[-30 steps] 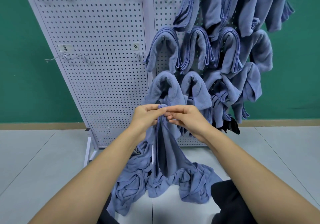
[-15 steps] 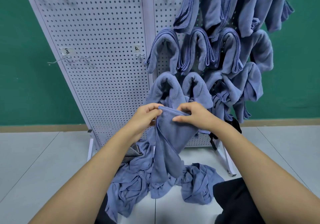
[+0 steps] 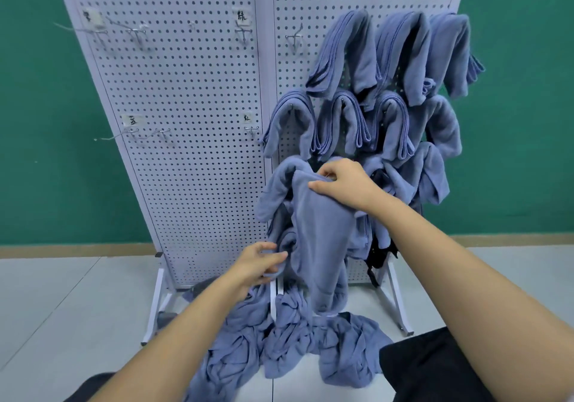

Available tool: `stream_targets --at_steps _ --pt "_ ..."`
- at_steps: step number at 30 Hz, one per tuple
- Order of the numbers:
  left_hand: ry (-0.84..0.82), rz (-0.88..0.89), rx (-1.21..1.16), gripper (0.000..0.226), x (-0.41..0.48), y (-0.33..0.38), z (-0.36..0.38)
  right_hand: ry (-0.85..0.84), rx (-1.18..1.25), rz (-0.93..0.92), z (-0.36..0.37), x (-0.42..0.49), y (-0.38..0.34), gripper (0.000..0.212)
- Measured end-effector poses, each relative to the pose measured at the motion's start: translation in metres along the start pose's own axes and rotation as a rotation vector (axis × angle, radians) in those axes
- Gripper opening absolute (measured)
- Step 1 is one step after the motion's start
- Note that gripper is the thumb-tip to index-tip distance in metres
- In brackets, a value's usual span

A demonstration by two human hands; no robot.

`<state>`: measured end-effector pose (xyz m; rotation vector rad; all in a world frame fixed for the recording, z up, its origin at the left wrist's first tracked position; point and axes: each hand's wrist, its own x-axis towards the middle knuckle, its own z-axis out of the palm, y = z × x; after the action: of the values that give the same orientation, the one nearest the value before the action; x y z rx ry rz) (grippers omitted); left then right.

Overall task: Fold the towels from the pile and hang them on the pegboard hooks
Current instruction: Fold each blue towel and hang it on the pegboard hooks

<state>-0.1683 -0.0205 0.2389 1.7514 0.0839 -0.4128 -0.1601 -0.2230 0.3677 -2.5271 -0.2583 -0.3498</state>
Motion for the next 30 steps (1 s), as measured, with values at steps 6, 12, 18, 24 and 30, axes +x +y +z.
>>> stream_targets --at_steps 6,12,18,24,30 --pt "-0.287 -0.451 -0.572 0.075 -0.013 -0.015 0.030 0.241 0.243 0.048 -0.066 0.005 -0.029 0.032" --pt "-0.307 -0.243 -1.334 0.029 -0.014 0.016 0.046 0.278 0.642 0.103 -0.093 -0.007 -0.021 0.024" --pt "-0.218 -0.209 -1.116 0.010 -0.011 0.030 0.011 0.302 0.716 0.264 -0.095 -0.029 0.025 0.026" --pt "-0.200 -0.270 -0.792 0.005 -0.014 0.037 -0.013 0.181 0.840 0.508 -0.067 -0.051 0.079 0.020" --pt "-0.082 -0.167 -0.414 0.007 -0.012 0.039 -0.018 -0.010 0.820 0.590 -0.050 -0.062 0.102 0.008"
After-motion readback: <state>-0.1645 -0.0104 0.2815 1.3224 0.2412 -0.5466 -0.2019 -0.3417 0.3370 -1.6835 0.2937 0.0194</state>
